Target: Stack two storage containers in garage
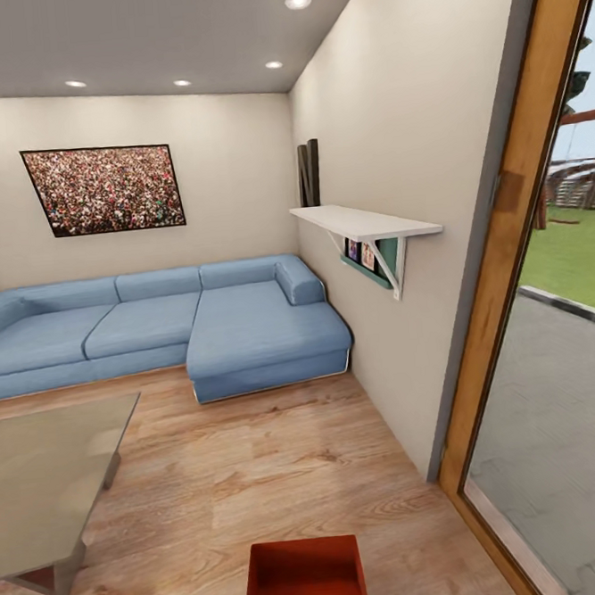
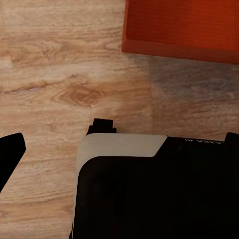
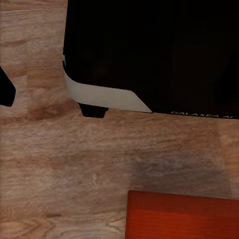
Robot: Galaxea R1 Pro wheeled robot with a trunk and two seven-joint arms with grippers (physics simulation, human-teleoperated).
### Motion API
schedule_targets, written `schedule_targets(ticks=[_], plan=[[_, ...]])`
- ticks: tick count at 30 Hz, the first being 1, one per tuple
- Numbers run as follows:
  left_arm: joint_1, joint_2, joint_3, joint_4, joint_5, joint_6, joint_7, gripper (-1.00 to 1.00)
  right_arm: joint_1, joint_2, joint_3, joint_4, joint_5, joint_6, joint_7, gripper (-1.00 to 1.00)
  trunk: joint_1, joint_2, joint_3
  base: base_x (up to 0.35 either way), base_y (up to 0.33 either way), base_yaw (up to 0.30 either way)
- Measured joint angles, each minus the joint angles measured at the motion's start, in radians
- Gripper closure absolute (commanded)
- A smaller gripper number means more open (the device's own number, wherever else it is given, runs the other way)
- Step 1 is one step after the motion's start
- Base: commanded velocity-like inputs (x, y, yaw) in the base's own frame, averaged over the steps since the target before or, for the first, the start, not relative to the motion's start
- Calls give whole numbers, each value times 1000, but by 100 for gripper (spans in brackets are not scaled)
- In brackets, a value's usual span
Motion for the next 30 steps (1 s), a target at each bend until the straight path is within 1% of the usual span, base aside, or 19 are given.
schedule_targets(ticks=[10, 16, 20, 25, 30], plan=[[0, 0, 0, 0, 0, 0, 0, -100, 0, 0, 0, 0, 0, -1, 0, -100, 0, 0, 0, 0, 0, 7], [0, 0, 0, 0, 0, 0, 0, -100, 0, 0, -1, 0, 0, -4, 0, -100, 0, 0, 0, 0, 0, 179], [0, -2, 0, 0, -1, 0, 0, -100, 0, 0, -2, 0, 0, -4, 0, -100, 0, 0, 0, 0, 7, 74], [0, -4, 0, 0, -1, 0, 0, -100, 0, 0, -2, 0, 0, -5, 0, -100, 0, 0, 0, 0, 169, 11], [0, -4, 0, 0, -2, 0, 0, -100, 0, 0, -2, 0, 0, -5, 0, -100, 0, 0, 0, 0, 36, 1]])
